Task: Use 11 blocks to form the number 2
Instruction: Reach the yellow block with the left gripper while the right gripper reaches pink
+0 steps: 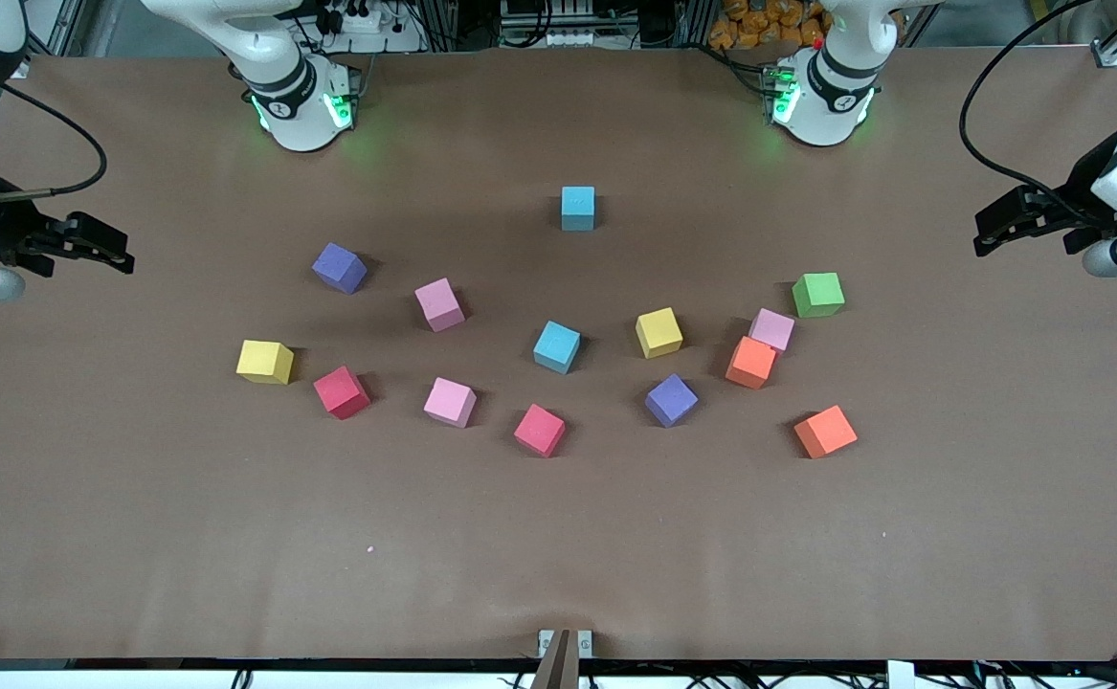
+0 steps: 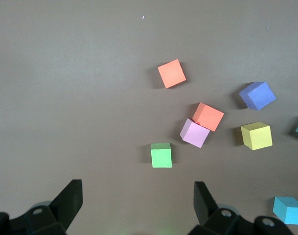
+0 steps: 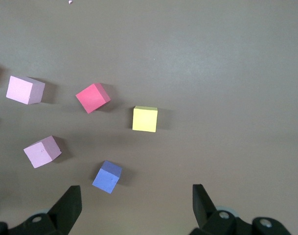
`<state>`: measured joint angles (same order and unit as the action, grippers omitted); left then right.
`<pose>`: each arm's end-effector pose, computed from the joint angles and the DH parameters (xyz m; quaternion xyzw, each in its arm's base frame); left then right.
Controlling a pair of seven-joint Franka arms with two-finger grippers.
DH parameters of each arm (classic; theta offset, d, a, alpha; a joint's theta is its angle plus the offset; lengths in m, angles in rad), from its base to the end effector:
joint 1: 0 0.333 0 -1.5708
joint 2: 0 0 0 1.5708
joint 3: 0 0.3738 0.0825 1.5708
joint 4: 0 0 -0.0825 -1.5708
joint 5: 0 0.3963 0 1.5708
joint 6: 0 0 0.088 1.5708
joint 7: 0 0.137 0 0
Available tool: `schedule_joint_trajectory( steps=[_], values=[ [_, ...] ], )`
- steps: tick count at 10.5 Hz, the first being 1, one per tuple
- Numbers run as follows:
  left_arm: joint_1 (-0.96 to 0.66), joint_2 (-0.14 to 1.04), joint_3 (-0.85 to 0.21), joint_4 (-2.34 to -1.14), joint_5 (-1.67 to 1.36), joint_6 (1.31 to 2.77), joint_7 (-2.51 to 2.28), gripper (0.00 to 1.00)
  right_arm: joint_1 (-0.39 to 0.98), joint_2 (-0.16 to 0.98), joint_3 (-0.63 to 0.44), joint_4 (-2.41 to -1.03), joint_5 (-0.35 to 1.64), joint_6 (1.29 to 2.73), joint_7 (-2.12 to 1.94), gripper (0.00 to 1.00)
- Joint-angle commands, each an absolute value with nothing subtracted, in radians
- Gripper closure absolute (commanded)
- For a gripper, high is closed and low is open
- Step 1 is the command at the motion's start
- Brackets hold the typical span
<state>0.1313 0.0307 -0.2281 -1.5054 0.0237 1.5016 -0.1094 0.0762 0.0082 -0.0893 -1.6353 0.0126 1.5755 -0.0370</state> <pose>0.5680 -0.0494 0.6608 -0.9998 -0.0069 0.0159 0.0101 0.5653 -0.0055 0.6170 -0.9993 -0.0117 0.0338 0.0068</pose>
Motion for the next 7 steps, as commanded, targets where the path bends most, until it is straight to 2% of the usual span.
schedule_joint_trajectory(
  steps=[1, 5, 7],
  values=[
    [0.135, 0.021, -0.227, -1.497, 0.012, 1.482, -0.115, 0.00, 0.074, -0.005, -0.087, -1.652, 0.014, 1.572, -0.023, 0.00],
    [0.123, 0.040, -0.236, -1.511, 0.005, 1.488, -0.130, 0.00, 0.083, -0.002, -0.086, -1.655, 0.012, 1.583, -0.022, 0.00],
    [0.103, 0.092, -0.290, -1.523, 0.006, 1.518, -0.205, 0.00, 0.087, 0.002, -0.084, -1.655, 0.012, 1.586, -0.021, 0.00]
  ],
)
